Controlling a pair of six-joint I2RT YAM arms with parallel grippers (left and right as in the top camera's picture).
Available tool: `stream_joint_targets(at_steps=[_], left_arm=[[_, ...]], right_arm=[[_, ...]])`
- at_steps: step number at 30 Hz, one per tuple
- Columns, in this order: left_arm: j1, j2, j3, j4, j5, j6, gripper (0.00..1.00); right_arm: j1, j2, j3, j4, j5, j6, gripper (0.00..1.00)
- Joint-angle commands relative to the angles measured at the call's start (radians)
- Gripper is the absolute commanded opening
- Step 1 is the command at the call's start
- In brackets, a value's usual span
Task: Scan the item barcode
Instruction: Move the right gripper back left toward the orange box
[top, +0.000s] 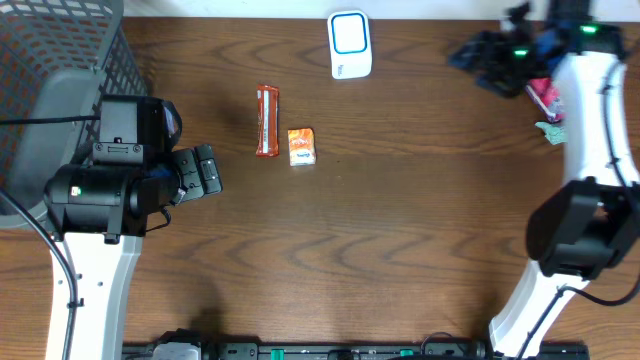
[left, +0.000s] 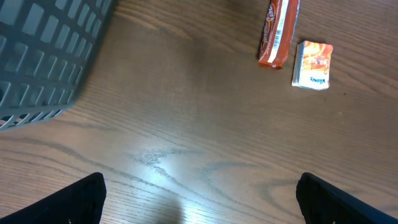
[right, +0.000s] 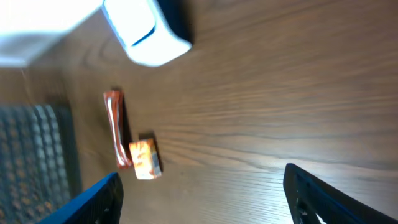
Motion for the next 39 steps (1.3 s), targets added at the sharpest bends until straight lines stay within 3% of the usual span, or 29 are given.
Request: stream_joint_targets(at_steps=[1,2,10,16,20,22,28,33,39], left_arm=[[0.001,-0.001,0.004,-0.002,-0.002,-0.013,0.98],[0.001,-0.001,0.004,-0.002,-0.002,-0.013,0.98],[0.002,-0.001,0.004,-0.002,-0.002,-0.013,0.98],[0.001,-0.002,0.004,-0.002,-0.002,-0.013,0.98],[0.001,-0.002,0.004,-0.002,-0.002,-0.013,0.98],[0.001,-0.002,0.004,-0.003,-0.002,-0.013,0.98],[0.001,-0.002,0.004,-0.002,-0.002,-0.013,0.98],[0.001,-0.001,0.004,-0.003,-0.002,-0.013,0.98],[0.001,-0.002,0.004,-0.002,-0.002,-0.013,0.98]], right_arm=[[0.107,0.009,-0.006,0.013,0.121,-0.027,0.92],[0.132,0.009,-0.006,0.02,0.14,-0.027,0.99],[0.289,0.011,-0.008,0.049,0.231,-0.027,0.99],[0.401,0.065,-0.019,0.056,0.309,-0.045,0.97],[0.454,0.126,-0.019,0.069,0.307,-0.068,0.89],[0.475,0.164,-0.019,0.082,0.277,-0.068,0.8],[0.503,0.261,-0.019,0.133,0.053,-0.069,0.79],[0.504,0.324,-0.019,0.169,-0.049,-0.068,0.69],[0.504,0.396,-0.019,0.192,-0.158,-0.064,0.68]])
